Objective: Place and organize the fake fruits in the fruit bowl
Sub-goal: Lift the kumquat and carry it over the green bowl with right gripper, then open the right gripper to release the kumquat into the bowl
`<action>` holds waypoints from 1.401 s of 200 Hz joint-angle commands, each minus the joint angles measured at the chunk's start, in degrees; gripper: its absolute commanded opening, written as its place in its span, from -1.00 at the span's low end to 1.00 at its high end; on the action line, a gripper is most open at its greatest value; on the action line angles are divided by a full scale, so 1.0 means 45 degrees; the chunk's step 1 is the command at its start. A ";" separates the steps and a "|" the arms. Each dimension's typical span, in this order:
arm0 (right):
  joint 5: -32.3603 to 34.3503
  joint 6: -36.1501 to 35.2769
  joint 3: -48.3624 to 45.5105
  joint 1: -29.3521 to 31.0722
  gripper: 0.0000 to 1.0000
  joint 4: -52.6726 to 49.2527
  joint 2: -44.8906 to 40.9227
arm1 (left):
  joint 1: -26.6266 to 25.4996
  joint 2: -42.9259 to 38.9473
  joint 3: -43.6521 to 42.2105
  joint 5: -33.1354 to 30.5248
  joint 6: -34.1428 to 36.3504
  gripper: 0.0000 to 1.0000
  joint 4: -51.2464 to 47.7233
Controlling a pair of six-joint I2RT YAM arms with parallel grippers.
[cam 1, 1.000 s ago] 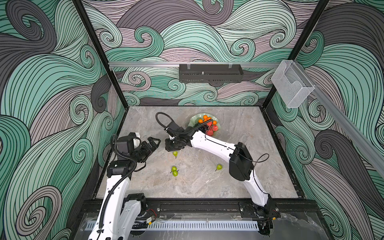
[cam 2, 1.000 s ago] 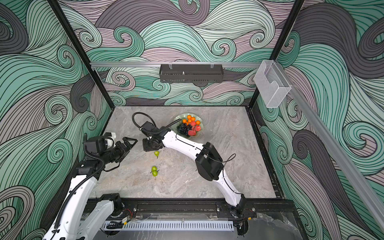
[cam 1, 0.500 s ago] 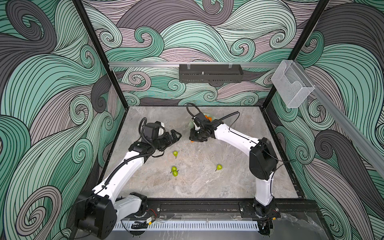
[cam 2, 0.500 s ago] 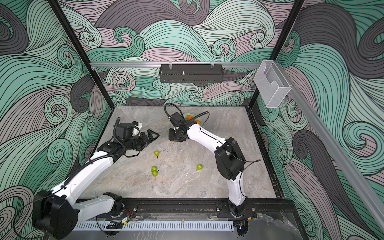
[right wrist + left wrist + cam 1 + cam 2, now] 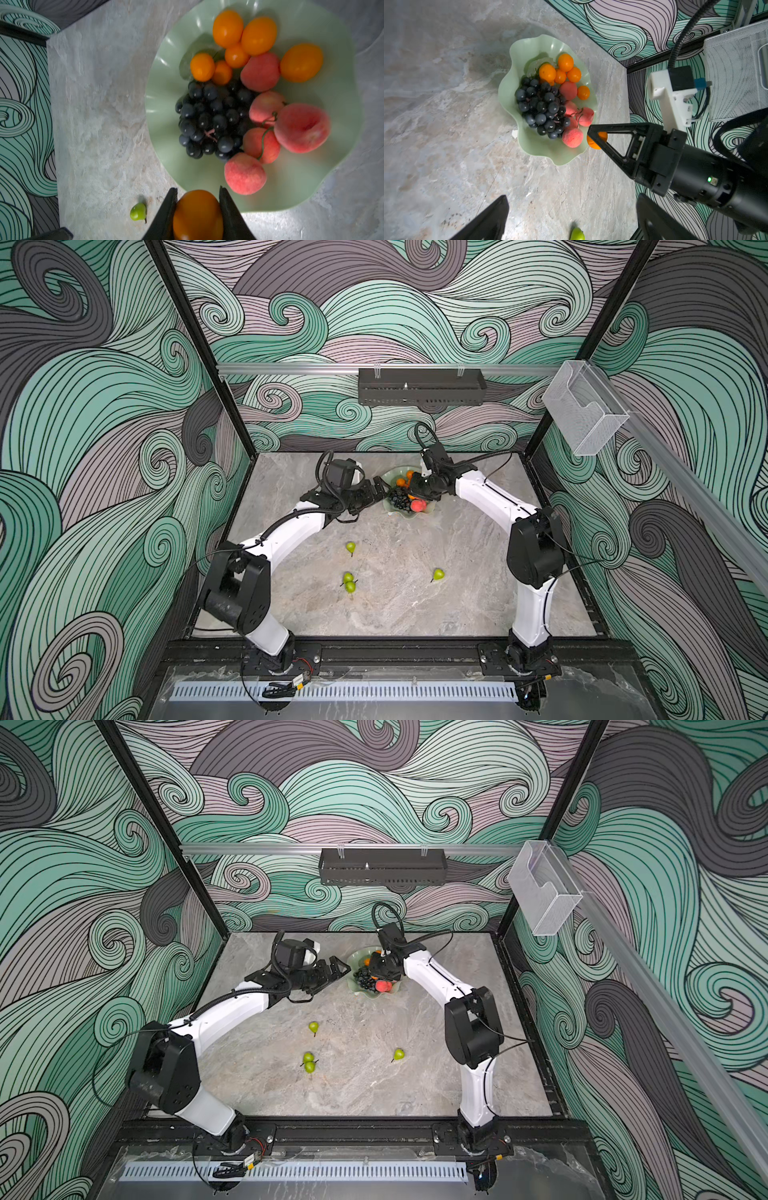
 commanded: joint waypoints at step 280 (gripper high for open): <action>-0.0028 -0.0544 0.7353 -0.0997 -0.15 -0.1656 0.5859 | -0.0007 0.3214 0.3464 0.0407 0.1029 0.96 0.0130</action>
